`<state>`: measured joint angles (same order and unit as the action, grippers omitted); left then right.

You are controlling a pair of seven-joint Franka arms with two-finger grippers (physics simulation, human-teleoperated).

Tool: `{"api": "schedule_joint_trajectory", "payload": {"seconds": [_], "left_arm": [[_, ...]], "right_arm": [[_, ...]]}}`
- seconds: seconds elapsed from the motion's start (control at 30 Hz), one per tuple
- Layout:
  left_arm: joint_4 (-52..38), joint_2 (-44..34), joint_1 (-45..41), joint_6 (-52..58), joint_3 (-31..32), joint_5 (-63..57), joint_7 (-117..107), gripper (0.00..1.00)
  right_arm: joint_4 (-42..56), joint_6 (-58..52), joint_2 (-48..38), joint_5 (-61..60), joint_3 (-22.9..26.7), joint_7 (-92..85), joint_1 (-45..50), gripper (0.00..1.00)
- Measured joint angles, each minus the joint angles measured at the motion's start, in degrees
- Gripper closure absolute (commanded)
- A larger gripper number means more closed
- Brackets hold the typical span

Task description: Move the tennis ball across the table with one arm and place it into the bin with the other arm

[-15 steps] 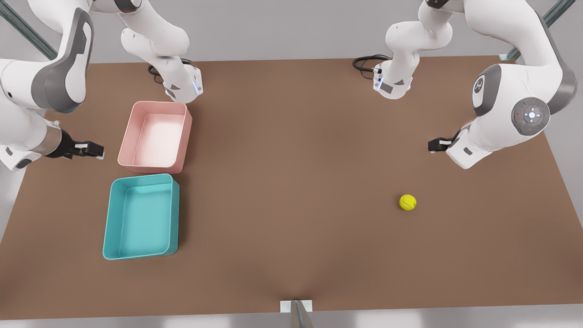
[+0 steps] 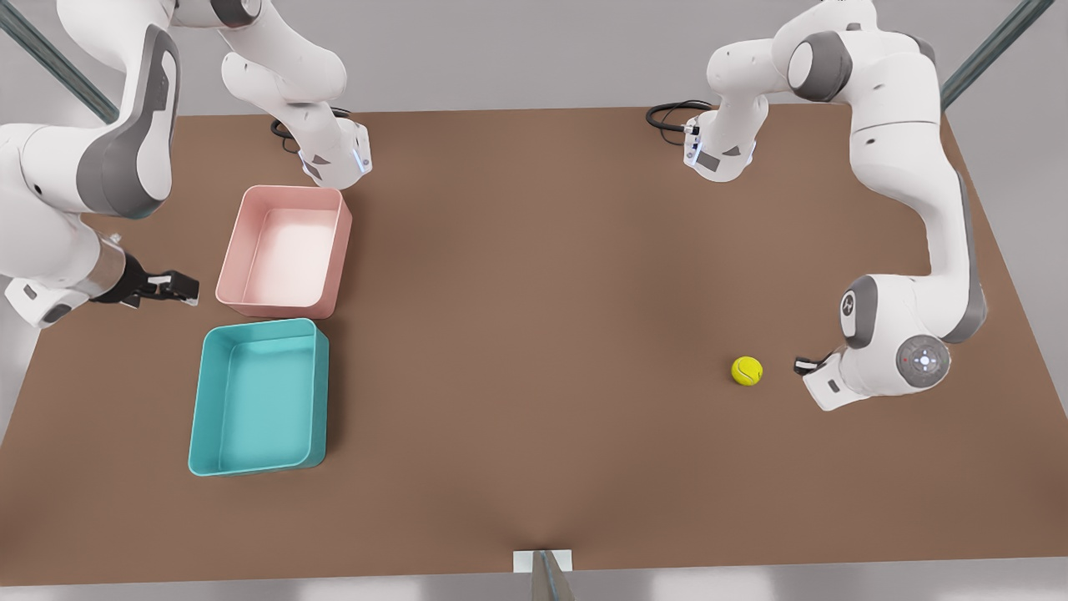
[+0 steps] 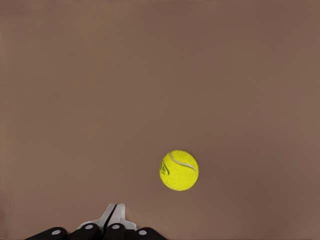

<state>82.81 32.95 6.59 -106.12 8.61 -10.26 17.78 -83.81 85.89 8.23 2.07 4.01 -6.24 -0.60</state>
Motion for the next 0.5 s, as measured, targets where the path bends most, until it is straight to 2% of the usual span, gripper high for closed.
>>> {"api": "schedule_joint_trajectory", "payload": {"seconds": [0.23, 0.33, 0.5], "left_arm": [[2.03, 4.77, -0.17, -9.48, 0.62, -4.58, 20.98, 0.79], [8.8, 2.96, 0.78, -13.39, 0.62, -6.26, 29.55, 0.79], [14.68, 0.93, 0.87, -17.33, 0.64, -8.62, 41.89, 0.79]], "right_arm": [[-0.22, 1.15, 2.05, -0.46, 0.26, -0.45, -0.53, 0.0], [-0.21, 1.9, 3.22, -1.1, 0.34, -0.55, -0.7, 0.0], [2.65, 3.36, 4.95, -2.73, -0.04, -0.63, -1.0, 0.0]]}}
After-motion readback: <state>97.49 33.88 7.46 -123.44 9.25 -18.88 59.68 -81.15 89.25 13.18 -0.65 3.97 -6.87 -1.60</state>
